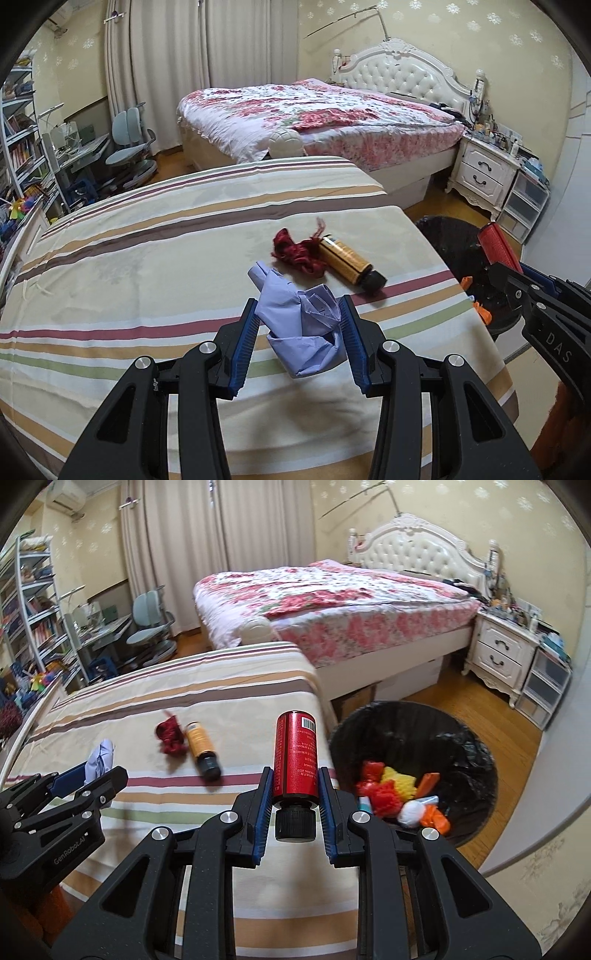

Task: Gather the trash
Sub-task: 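Carry the lavender cloth and red bottle in both tools over the bin, then open both tools over the bin to drop the cloth and bottle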

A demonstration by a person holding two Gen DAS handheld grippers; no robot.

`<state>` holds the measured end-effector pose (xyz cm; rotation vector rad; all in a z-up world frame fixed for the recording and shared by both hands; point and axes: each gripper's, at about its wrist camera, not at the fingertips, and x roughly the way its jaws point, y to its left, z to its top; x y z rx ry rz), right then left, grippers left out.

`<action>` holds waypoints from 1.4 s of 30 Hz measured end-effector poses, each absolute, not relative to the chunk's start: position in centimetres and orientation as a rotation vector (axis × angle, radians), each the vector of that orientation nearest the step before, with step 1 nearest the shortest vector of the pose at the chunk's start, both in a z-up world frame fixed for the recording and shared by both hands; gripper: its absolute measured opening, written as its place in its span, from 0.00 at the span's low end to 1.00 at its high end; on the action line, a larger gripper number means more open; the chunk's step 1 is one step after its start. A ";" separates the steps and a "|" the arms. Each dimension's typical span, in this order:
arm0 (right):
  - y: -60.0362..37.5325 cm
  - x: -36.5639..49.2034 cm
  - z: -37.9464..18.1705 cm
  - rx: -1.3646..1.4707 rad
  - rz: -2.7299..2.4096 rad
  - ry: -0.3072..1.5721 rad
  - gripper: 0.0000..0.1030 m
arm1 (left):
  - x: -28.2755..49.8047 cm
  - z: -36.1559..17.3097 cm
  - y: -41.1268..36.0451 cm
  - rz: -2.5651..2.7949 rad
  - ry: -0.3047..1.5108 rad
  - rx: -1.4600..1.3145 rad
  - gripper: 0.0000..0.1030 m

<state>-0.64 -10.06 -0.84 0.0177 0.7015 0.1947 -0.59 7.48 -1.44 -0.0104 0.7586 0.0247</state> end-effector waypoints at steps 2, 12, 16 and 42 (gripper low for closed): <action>-11.3 -0.3 -0.8 0.030 0.169 0.696 0.23 | -0.3 -1.4 6.1 0.004 0.754 0.002 0.43; -16.3 0.7 -0.9 0.078 0.067 0.674 0.23 | 1.5 -1.0 0.6 -0.087 0.737 0.054 0.43; -17.5 1.1 -0.7 0.083 0.040 0.665 0.23 | 2.4 -0.9 -1.4 -0.118 0.731 0.068 0.43; -21.6 6.8 -2.8 0.120 -0.052 0.695 0.23 | 9.9 -2.4 -7.6 -0.137 0.758 0.096 0.43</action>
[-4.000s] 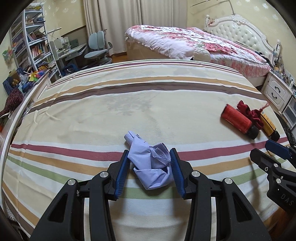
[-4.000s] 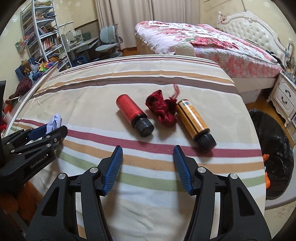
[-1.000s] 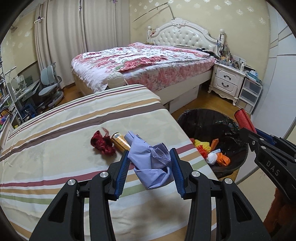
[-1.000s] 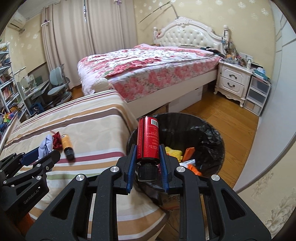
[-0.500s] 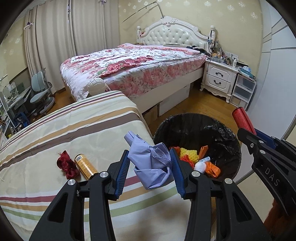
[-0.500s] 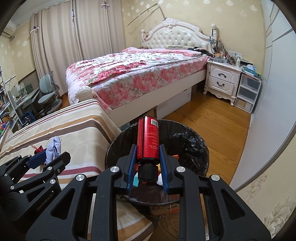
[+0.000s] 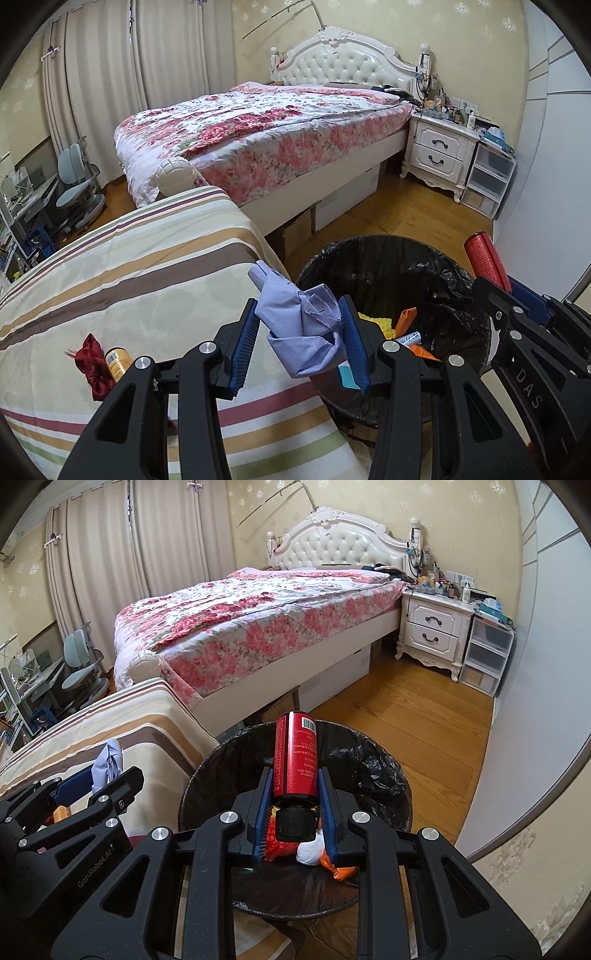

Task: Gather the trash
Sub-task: 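Open both tools over the bin to drop the cloth and bottle, then move both tools back toward the amber bottle and red ribbon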

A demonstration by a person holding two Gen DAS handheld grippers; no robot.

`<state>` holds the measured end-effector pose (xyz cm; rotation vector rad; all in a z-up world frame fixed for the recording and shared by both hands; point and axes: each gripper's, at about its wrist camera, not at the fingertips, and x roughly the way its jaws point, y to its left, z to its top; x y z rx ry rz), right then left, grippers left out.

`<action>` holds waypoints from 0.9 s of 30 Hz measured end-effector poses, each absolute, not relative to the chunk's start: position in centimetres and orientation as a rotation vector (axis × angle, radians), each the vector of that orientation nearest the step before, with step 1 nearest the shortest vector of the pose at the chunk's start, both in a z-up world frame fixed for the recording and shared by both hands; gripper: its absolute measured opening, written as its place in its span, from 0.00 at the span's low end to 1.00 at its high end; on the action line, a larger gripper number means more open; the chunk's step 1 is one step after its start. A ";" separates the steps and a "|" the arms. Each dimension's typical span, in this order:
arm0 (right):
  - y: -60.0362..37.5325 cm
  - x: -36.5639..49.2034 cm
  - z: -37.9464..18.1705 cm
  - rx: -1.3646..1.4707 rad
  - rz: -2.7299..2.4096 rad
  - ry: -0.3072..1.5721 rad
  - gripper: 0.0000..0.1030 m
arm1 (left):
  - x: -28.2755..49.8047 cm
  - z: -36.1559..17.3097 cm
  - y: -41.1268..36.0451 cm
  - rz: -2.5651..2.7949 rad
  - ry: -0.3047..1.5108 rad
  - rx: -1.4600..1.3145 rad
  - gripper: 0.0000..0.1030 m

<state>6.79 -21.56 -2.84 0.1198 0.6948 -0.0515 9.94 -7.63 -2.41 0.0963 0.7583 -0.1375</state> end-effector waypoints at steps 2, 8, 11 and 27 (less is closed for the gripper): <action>-21.8 7.1 -3.2 0.122 -0.056 0.701 0.23 | 10.4 -2.7 -8.0 -0.140 0.764 0.104 0.43; -22.7 8.0 -4.1 0.141 -0.078 0.719 0.23 | 11.5 -3.5 -8.8 -0.143 0.782 0.118 0.43; -23.1 8.6 -4.5 0.147 -0.088 0.732 0.23 | 12.0 -3.9 -9.0 -0.141 0.792 0.122 0.43; -23.6 8.8 -5.3 0.137 -0.133 0.730 0.43 | 11.9 -4.1 -8.6 -0.113 0.791 0.134 0.69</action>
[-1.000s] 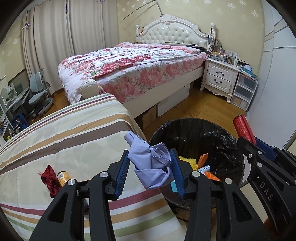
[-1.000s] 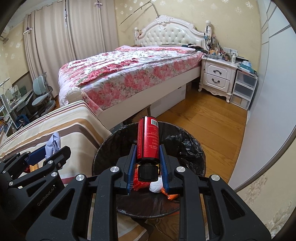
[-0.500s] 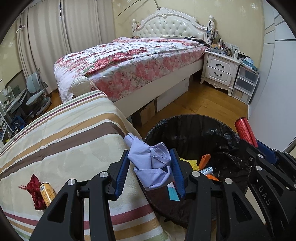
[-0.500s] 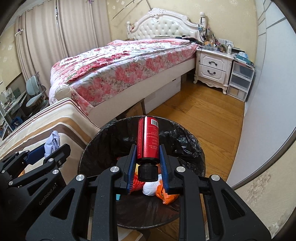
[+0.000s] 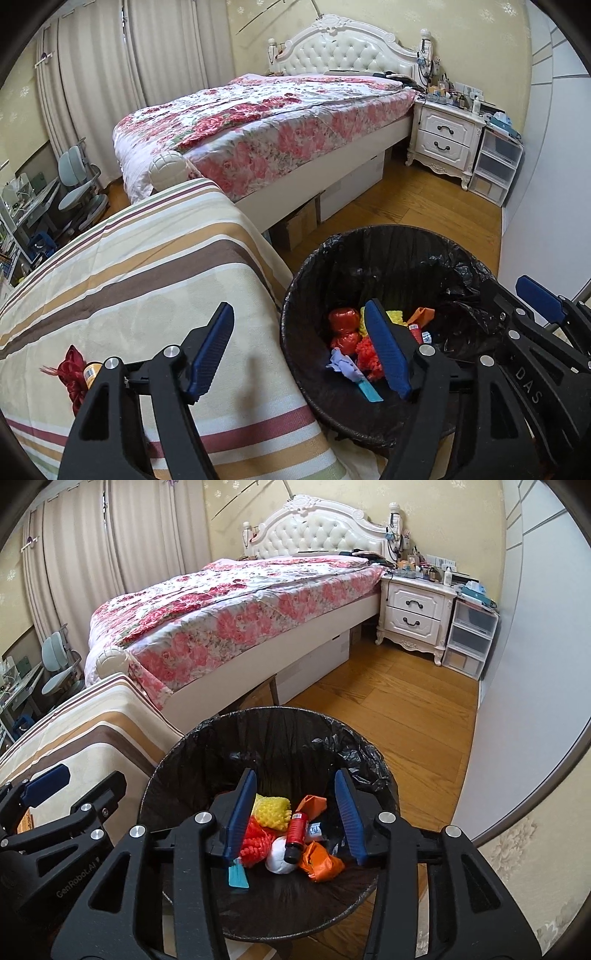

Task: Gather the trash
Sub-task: 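Move both tools back toward the amber bottle and red ribbon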

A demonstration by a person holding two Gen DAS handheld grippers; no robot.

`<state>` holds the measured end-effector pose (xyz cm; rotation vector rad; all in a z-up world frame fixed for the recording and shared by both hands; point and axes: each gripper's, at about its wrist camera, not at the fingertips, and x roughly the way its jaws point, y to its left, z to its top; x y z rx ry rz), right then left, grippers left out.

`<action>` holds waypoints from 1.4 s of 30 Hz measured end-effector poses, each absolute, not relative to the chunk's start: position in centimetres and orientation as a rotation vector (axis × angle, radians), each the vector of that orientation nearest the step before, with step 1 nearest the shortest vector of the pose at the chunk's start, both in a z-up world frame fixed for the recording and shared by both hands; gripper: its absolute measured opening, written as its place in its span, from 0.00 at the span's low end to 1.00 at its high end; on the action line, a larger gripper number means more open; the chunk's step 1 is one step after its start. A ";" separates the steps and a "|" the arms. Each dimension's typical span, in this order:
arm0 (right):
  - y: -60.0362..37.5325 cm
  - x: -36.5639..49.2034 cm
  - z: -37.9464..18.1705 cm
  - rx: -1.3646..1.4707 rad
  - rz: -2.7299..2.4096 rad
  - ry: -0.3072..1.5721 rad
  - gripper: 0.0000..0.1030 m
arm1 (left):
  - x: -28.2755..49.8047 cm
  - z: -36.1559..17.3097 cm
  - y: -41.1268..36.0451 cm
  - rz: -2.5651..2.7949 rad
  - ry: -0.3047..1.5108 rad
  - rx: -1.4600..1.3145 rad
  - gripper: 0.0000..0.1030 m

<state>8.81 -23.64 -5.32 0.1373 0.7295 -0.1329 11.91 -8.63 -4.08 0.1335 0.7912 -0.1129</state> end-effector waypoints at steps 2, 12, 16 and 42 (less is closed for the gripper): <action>-23.5 8.7 -5.2 0.137 -0.134 0.727 0.45 | 11.7 -4.0 -8.4 -0.107 0.792 0.130 0.69; -21.9 7.2 -4.1 0.133 -0.113 0.717 0.55 | 9.5 -2.7 -5.2 -0.072 0.785 0.091 0.70; -20.5 6.3 -4.2 0.129 -0.081 0.730 0.55 | 8.2 -2.6 -3.4 -0.047 0.788 0.078 0.70; -6.2 3.1 -3.9 0.008 0.243 0.785 0.55 | 1.8 -3.8 10.9 0.196 0.837 -0.046 0.70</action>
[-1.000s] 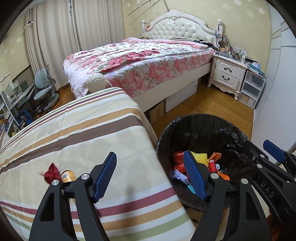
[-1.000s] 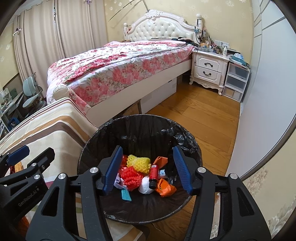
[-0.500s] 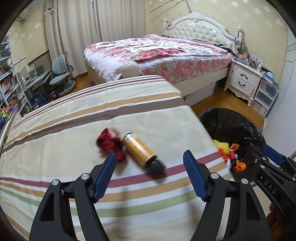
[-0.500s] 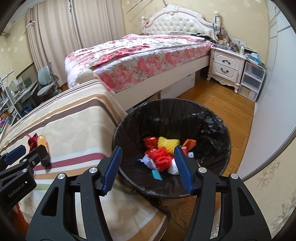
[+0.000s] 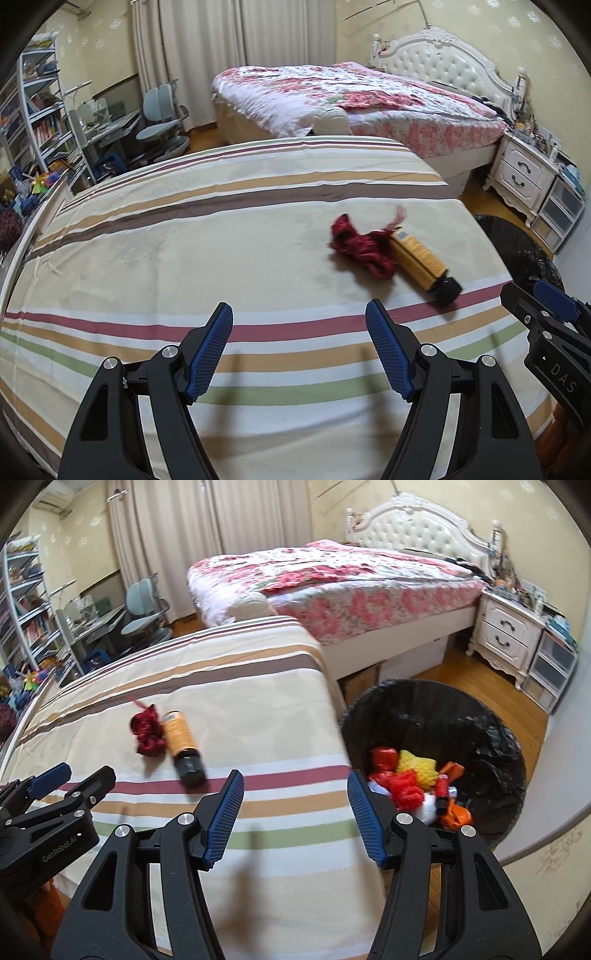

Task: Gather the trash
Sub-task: 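Move both tools back toward the amber bottle and red ribbon, then grasp the amber bottle with the right tool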

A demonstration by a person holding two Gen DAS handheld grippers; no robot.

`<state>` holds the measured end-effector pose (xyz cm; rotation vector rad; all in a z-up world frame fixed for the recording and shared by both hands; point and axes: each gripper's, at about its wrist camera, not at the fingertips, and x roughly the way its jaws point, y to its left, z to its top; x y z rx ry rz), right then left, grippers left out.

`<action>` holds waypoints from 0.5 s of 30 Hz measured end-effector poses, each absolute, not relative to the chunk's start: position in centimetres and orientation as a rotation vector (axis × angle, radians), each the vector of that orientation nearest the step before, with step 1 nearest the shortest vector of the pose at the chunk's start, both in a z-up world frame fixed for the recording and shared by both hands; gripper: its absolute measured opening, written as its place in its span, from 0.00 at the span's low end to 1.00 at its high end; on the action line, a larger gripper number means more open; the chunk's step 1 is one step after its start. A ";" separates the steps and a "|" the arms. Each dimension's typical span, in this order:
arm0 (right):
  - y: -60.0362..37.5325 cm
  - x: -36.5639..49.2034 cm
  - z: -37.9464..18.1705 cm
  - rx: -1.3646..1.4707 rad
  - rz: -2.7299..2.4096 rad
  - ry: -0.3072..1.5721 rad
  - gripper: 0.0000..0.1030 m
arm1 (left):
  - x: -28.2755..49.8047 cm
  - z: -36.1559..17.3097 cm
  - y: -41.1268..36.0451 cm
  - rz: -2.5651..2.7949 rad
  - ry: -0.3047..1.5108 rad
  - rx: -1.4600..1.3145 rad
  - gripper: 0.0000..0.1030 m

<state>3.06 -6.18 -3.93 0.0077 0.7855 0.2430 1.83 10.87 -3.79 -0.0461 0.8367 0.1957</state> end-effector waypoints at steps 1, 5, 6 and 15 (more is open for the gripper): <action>-5.6 3.2 -3.8 -0.002 0.256 0.786 0.55 | 1.8 -3.9 11.3 0.203 0.838 -0.051 0.70; -2.9 3.5 -3.6 -0.046 0.301 0.786 0.55 | 1.4 -4.2 12.8 0.224 0.845 -0.072 0.70; -2.3 3.6 -3.6 -0.056 0.310 0.787 0.55 | 1.3 -4.3 13.1 0.226 0.847 -0.077 0.70; 1.5 5.1 -4.8 -0.119 0.357 0.836 0.46 | 1.0 -4.9 14.4 0.228 0.865 -0.108 0.70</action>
